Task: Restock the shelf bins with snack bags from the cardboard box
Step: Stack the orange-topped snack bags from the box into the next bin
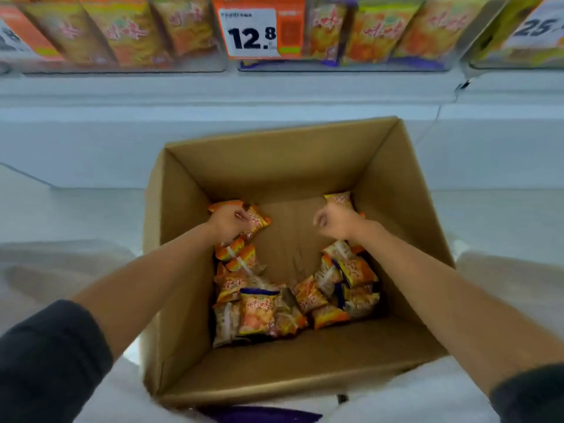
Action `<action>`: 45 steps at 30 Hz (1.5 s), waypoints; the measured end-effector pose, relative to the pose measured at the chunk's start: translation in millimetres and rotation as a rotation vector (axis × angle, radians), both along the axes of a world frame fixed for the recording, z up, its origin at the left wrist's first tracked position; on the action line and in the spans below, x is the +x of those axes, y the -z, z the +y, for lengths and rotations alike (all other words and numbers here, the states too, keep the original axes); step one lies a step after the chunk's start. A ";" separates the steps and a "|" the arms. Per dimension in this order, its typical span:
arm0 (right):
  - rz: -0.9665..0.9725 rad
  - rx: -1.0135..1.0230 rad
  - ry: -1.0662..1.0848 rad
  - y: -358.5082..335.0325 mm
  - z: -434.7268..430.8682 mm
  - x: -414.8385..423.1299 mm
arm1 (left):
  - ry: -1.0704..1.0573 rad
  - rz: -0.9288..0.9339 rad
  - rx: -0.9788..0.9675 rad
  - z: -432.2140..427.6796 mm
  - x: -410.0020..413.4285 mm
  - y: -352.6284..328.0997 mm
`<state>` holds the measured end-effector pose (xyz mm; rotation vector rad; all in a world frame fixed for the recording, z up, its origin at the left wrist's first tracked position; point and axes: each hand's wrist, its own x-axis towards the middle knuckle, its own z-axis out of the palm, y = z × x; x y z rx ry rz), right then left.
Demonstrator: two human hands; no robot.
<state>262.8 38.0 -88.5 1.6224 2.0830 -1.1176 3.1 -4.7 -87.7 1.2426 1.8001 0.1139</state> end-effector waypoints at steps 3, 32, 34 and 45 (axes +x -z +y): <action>-0.061 -0.202 -0.063 39.1 -1.5 12.9 | -0.054 -0.036 -0.087 -5.6 5.3 31.2; 0.653 -0.777 0.827 12.8 -3.1 -8.2 | -0.372 -0.503 -0.089 -36.9 58.7 15.6; 0.687 -0.798 0.786 15.5 -5.3 -4.8 | -0.413 -0.565 -0.199 -39.5 53.6 17.3; 0.025 -0.464 0.145 129.7 -90.6 1.6 | -0.430 -0.322 -0.237 -59.8 31.8 37.0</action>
